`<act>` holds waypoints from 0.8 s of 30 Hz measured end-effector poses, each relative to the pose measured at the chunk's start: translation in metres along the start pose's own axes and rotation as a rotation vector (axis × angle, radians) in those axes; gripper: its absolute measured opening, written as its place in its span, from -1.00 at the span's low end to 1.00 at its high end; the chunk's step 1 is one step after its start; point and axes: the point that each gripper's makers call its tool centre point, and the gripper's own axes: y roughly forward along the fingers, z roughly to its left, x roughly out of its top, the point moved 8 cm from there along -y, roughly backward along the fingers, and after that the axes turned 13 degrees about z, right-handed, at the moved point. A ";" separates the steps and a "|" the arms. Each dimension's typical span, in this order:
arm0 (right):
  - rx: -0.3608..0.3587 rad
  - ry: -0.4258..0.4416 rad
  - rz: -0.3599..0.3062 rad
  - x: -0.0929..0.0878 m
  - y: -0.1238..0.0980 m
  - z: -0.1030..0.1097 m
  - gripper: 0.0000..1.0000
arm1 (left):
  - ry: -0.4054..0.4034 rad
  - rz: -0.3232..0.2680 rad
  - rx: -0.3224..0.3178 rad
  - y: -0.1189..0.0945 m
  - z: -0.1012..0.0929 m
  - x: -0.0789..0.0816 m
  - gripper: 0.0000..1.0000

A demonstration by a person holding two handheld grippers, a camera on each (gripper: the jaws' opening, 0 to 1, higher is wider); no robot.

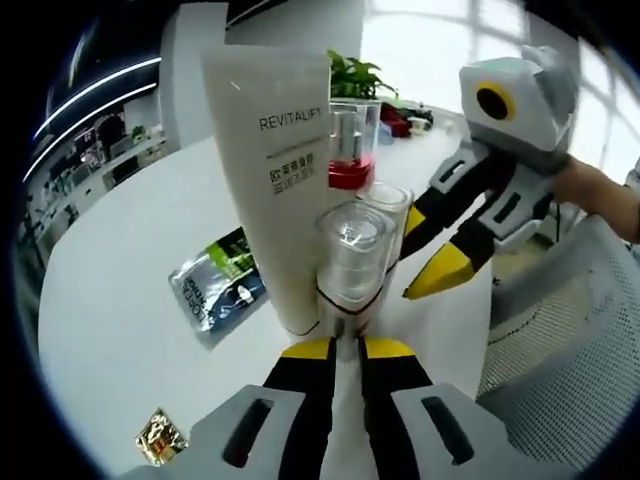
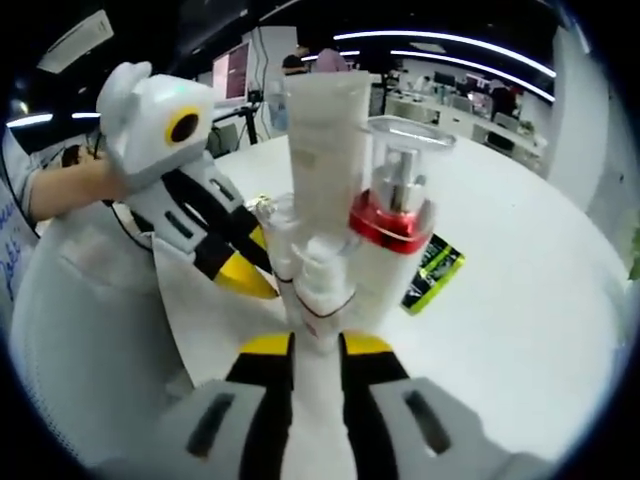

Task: Arrange the skincare products in the storage area until every visible bottle or jar stands upright without overlapping.

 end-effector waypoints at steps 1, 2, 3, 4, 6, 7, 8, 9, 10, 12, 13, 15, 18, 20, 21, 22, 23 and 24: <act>-0.001 0.000 0.000 0.000 0.000 0.000 -0.67 | 0.000 0.002 0.002 0.000 0.000 0.000 -0.90; -0.002 0.000 0.000 0.000 0.000 -0.001 -0.67 | -0.005 0.003 0.003 0.000 0.000 0.000 -0.90; -0.003 0.000 0.000 0.001 0.000 -0.002 -0.68 | -0.009 0.003 0.004 0.000 0.000 0.000 -0.89; -0.005 0.000 0.001 0.001 0.001 -0.002 -0.69 | -0.019 0.003 0.006 0.000 -0.001 0.000 -0.89; -0.006 0.001 0.000 0.001 0.001 -0.003 -0.71 | -0.038 0.002 0.012 0.001 -0.001 -0.001 -0.88; -0.006 0.002 -0.001 0.001 0.001 -0.003 -0.72 | -0.042 0.003 0.013 0.001 -0.001 -0.001 -0.88; -0.005 0.003 -0.001 0.001 0.001 -0.003 -0.72 | -0.045 0.004 0.015 0.002 -0.002 -0.001 -0.89; -0.004 0.003 -0.002 0.001 0.001 -0.003 -0.73 | -0.046 0.006 0.022 0.003 -0.003 -0.001 -0.89; -0.002 0.003 -0.002 0.001 0.001 -0.003 -0.74 | -0.048 0.007 0.026 0.003 -0.003 -0.001 -0.88; -0.002 -0.001 0.004 0.001 0.002 -0.003 -0.75 | -0.056 0.011 0.031 0.003 -0.003 -0.001 -0.88; -0.002 -0.003 0.005 0.001 0.003 -0.003 -0.75 | -0.062 0.012 0.032 0.004 -0.003 -0.001 -0.88; -0.001 -0.001 0.007 0.001 0.004 -0.004 -0.75 | -0.074 0.014 0.035 0.004 -0.004 -0.001 -0.87; -0.002 0.000 0.008 0.001 0.004 -0.004 -0.76 | -0.095 0.012 0.037 0.005 -0.004 -0.001 -0.86; -0.003 0.000 0.010 0.001 0.005 -0.005 -0.76 | -0.106 0.009 0.038 0.005 -0.005 -0.001 -0.85; -0.002 0.000 0.011 0.001 0.005 -0.006 -0.75 | -0.109 0.010 0.038 0.006 -0.005 -0.001 -0.85; -0.002 0.000 0.011 0.001 0.005 -0.006 -0.75 | -0.112 0.013 0.041 0.006 -0.005 -0.002 -0.85; -0.001 0.000 0.011 0.001 0.005 -0.006 -0.75 | -0.113 0.015 0.042 0.007 -0.005 -0.002 -0.85; -0.001 0.000 0.012 0.001 0.005 -0.006 -0.75 | -0.115 0.017 0.044 0.007 -0.005 -0.002 -0.85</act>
